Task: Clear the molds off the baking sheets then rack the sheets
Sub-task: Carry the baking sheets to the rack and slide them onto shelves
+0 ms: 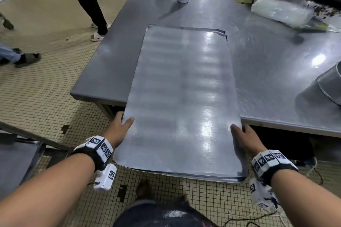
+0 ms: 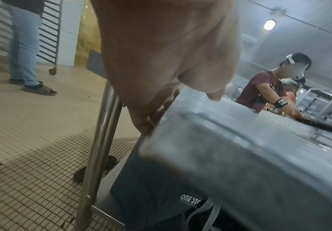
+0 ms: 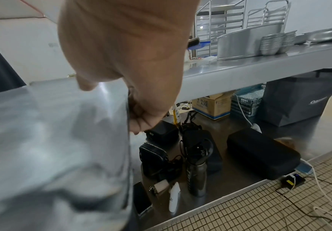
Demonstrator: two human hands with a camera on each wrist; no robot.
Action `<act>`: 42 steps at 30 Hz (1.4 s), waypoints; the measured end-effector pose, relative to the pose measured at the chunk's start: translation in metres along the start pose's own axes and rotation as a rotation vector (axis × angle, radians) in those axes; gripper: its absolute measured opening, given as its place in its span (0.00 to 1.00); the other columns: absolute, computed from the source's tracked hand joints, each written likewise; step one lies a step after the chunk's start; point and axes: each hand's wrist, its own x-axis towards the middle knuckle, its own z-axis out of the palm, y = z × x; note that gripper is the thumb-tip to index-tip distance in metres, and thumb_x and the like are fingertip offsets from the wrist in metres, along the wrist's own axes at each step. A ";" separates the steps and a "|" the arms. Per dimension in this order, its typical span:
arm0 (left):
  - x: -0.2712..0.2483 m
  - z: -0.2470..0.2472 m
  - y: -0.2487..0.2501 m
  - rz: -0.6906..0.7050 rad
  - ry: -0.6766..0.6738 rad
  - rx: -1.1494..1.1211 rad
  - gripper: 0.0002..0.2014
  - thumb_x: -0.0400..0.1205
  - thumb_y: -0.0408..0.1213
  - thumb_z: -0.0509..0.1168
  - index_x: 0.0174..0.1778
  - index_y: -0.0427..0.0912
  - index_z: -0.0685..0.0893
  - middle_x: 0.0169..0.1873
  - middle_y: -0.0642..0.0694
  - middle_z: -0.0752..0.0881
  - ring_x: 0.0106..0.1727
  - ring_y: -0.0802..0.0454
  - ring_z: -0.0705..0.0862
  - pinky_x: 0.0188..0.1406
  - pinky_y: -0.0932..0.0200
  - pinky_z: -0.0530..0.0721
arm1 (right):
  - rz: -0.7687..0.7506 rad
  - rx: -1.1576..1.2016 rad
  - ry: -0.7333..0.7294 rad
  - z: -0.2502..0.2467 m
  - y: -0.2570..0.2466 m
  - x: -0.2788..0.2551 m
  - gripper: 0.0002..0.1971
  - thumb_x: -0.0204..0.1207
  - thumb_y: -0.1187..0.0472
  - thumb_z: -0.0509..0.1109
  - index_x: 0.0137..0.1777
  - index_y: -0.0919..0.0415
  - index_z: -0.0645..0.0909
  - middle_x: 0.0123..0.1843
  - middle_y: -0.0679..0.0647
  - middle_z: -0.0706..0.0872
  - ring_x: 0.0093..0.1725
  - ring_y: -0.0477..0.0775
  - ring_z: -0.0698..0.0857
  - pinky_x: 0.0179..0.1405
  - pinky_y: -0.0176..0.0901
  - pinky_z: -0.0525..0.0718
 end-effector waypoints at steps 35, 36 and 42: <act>-0.008 -0.020 0.076 0.152 0.140 -0.174 0.19 0.81 0.35 0.74 0.63 0.28 0.80 0.53 0.37 0.88 0.47 0.46 0.88 0.38 0.58 0.85 | -0.290 0.221 -0.036 -0.062 -0.074 0.018 0.20 0.70 0.44 0.81 0.52 0.60 0.87 0.43 0.52 0.93 0.37 0.50 0.89 0.38 0.45 0.82; -0.006 -0.022 0.075 0.152 0.148 -0.187 0.19 0.81 0.35 0.74 0.62 0.28 0.79 0.52 0.39 0.89 0.45 0.48 0.88 0.36 0.60 0.84 | -0.291 0.237 -0.043 -0.059 -0.082 0.020 0.19 0.70 0.46 0.82 0.51 0.61 0.87 0.42 0.53 0.93 0.36 0.49 0.89 0.37 0.45 0.82; 0.010 -0.052 0.072 0.137 0.199 -0.253 0.19 0.79 0.35 0.76 0.62 0.33 0.80 0.49 0.45 0.89 0.44 0.53 0.88 0.36 0.60 0.84 | -0.328 0.289 -0.114 -0.038 -0.140 0.031 0.13 0.71 0.60 0.83 0.50 0.66 0.87 0.44 0.59 0.94 0.42 0.54 0.93 0.38 0.42 0.89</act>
